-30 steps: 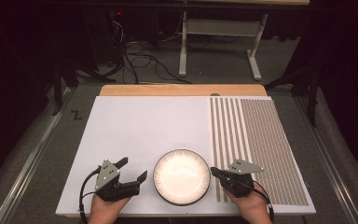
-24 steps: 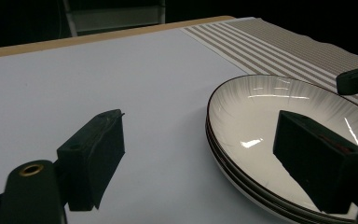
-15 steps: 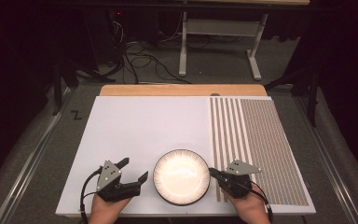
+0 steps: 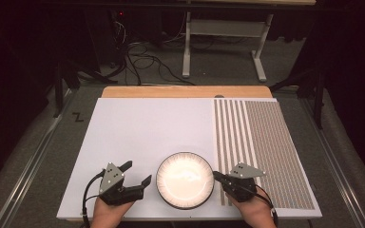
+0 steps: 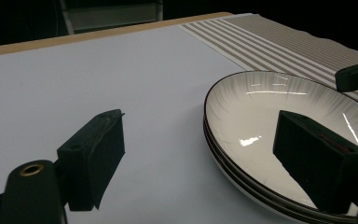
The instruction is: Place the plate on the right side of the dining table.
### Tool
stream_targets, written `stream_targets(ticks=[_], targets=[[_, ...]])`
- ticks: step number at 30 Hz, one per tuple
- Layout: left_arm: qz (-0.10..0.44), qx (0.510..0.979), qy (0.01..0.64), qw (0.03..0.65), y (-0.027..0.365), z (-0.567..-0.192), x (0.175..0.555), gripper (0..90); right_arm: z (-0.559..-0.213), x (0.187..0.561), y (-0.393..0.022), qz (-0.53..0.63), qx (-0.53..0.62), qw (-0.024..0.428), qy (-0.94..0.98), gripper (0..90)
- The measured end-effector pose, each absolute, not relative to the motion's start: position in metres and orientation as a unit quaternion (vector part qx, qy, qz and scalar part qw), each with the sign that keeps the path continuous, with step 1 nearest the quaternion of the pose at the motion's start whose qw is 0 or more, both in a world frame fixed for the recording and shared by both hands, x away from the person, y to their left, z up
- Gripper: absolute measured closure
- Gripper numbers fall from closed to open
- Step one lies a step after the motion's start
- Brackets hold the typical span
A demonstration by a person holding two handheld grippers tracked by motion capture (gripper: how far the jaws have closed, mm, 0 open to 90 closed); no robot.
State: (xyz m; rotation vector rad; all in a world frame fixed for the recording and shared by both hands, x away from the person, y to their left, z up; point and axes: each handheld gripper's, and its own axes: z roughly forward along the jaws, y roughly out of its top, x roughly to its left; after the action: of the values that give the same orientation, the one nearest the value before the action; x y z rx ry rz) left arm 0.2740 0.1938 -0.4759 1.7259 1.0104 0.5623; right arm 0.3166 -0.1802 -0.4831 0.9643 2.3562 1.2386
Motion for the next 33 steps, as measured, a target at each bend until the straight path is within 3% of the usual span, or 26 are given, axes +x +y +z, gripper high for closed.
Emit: stream_targets(ticks=[2, 8, 33], targets=[[0.233, 0.716, 0.419, 0.507, 0.194, -0.476, 0.274, 17.3, -0.483, 0.315, -0.176, 0.434, 0.330, 0.143, 0.826, 90.0], [0.234, 0.712, 0.421, 0.510, 0.197, -0.475, 0.273, 17.3, -0.478, 0.310, -0.168, 0.412, 0.318, 0.188, 0.833, 90.0], [0.230, 0.717, 0.420, 0.507, 0.195, -0.476, 0.275, 17.3, -0.484, 0.315, -0.174, 0.410, 0.351, 0.167, 0.825, 90.0]])
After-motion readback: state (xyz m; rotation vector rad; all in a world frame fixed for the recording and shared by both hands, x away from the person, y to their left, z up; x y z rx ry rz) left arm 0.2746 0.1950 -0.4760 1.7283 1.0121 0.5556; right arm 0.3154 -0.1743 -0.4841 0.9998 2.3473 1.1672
